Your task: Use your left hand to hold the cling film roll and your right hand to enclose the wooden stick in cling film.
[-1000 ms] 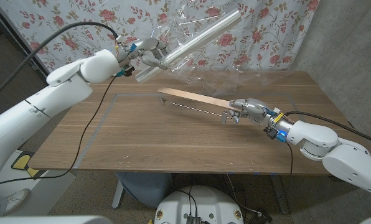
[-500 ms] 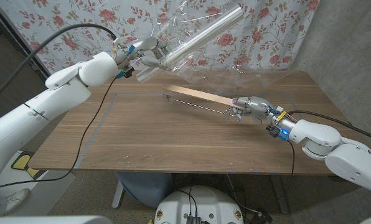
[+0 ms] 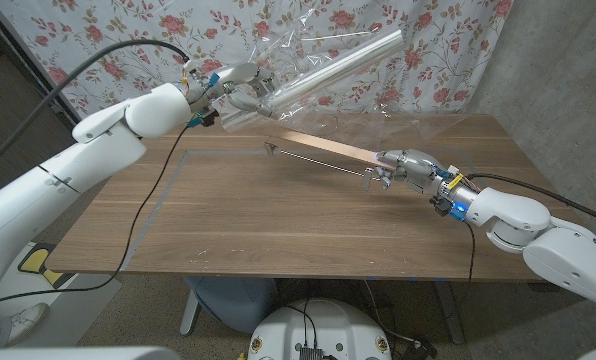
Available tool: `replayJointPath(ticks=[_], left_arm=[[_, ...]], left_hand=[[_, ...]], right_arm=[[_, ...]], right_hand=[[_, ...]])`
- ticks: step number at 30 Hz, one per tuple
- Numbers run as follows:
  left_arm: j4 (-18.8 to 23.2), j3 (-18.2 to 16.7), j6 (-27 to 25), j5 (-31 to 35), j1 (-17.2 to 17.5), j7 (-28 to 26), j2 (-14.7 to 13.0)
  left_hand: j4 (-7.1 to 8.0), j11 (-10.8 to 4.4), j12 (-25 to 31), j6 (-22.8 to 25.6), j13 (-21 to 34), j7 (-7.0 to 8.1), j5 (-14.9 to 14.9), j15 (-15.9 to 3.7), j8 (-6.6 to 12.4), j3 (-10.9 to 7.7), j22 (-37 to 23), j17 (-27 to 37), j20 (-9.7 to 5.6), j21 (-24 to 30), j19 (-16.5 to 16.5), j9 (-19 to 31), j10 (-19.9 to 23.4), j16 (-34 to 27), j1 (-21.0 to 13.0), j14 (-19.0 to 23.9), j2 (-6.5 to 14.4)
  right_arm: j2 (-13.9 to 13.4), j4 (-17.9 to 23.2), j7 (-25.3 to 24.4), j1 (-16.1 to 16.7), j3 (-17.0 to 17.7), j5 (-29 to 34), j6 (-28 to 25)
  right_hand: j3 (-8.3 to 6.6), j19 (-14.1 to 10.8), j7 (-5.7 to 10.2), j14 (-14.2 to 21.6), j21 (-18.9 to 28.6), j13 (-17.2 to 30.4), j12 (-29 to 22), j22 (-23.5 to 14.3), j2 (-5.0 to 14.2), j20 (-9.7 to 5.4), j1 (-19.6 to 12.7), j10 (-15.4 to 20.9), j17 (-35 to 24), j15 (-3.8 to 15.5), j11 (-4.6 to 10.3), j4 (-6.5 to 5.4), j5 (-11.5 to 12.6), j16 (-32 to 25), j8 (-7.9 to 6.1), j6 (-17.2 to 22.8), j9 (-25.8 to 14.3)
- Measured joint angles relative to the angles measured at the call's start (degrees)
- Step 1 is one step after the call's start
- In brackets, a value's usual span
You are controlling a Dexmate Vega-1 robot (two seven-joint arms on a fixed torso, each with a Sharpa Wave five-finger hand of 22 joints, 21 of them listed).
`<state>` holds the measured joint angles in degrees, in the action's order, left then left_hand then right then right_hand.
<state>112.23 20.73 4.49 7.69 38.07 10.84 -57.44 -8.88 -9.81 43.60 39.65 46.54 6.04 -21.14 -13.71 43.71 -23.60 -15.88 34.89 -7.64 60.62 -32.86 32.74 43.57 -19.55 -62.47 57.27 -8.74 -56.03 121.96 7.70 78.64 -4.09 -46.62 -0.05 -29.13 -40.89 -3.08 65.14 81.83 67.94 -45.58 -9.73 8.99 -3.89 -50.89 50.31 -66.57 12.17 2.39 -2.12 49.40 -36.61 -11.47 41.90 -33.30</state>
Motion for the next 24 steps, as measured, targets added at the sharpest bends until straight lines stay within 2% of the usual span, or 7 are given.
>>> replayJointPath(ticks=[5, 8, 17, 24], left_arm=[[0.47, 0.39, 0.09, -1.00, -0.38, 1.57, 0.04], [0.80, 0.66, 0.13, -1.48, -0.58, 2.72, 0.03], [2.24, 0.95, 0.31, -2.87, -0.57, 4.66, -0.41], [2.84, 0.47, 0.47, -3.64, 0.34, 4.92, -0.93]], left_hand=[[0.05, 0.00, 0.54, 0.29, -0.40, 0.10, -0.33, -0.02, 0.00, 0.05, -0.04, -1.16, 0.19, -0.04, -0.19, -0.40, -0.40, -0.42, -0.46, -0.19, -0.01], [0.06, -0.01, 0.56, 0.58, -0.48, -0.20, -0.36, -0.02, 0.00, 0.04, 0.25, -1.14, 0.19, -0.05, -0.19, -0.84, -0.40, -0.41, -1.81, -0.19, 1.22], [0.30, -0.32, 0.55, 0.58, -0.66, -0.21, 0.18, -0.02, 0.00, 0.28, 1.12, -1.64, 0.19, -0.04, -0.19, -0.83, -0.72, 0.28, -1.84, -0.18, 1.30], [0.46, 0.00, 0.92, 0.57, -0.93, -0.20, 0.40, 0.20, 0.00, 0.43, 2.00, -2.04, 0.18, -0.04, -0.19, -0.83, -1.02, 0.68, -1.79, 0.05, 1.37]], right_arm=[[0.45, -0.43, 0.23, -1.42, -0.99, -0.01, 0.11], [0.74, -0.78, 0.30, -2.25, -1.67, -0.01, 0.25], [1.61, -1.95, 0.39, -4.42, -3.29, -0.04, 0.70], [1.68, -2.37, 0.23, -4.91, -3.64, -0.37, 0.85]], right_hand=[[0.00, 0.00, 0.00, 0.04, 0.00, 0.00, 0.01, 0.00, 0.00, 0.00, 0.00, 0.00, -0.05, 0.02, 0.00, 0.00, -0.01, 0.05, 0.00, 0.00, -0.02], [0.00, 0.00, 0.00, 0.13, 0.00, 0.00, 0.01, 0.00, 0.00, 0.00, 0.00, 0.00, -0.01, 0.03, 0.00, 0.00, -0.01, 0.05, 0.00, 0.00, 0.11], [0.00, 0.00, 0.00, 0.03, 0.00, -0.04, 0.21, 0.00, 0.00, 0.00, 0.00, 0.00, 0.00, 0.12, 0.00, 0.00, -0.22, 0.05, -0.22, 0.00, 0.22], [0.00, 0.00, 0.00, 0.03, 0.00, -0.04, -0.02, 0.00, 0.00, 0.00, 0.00, 0.00, 0.00, 0.11, 0.00, 0.00, 0.01, 0.03, -0.22, 0.00, 0.24]])
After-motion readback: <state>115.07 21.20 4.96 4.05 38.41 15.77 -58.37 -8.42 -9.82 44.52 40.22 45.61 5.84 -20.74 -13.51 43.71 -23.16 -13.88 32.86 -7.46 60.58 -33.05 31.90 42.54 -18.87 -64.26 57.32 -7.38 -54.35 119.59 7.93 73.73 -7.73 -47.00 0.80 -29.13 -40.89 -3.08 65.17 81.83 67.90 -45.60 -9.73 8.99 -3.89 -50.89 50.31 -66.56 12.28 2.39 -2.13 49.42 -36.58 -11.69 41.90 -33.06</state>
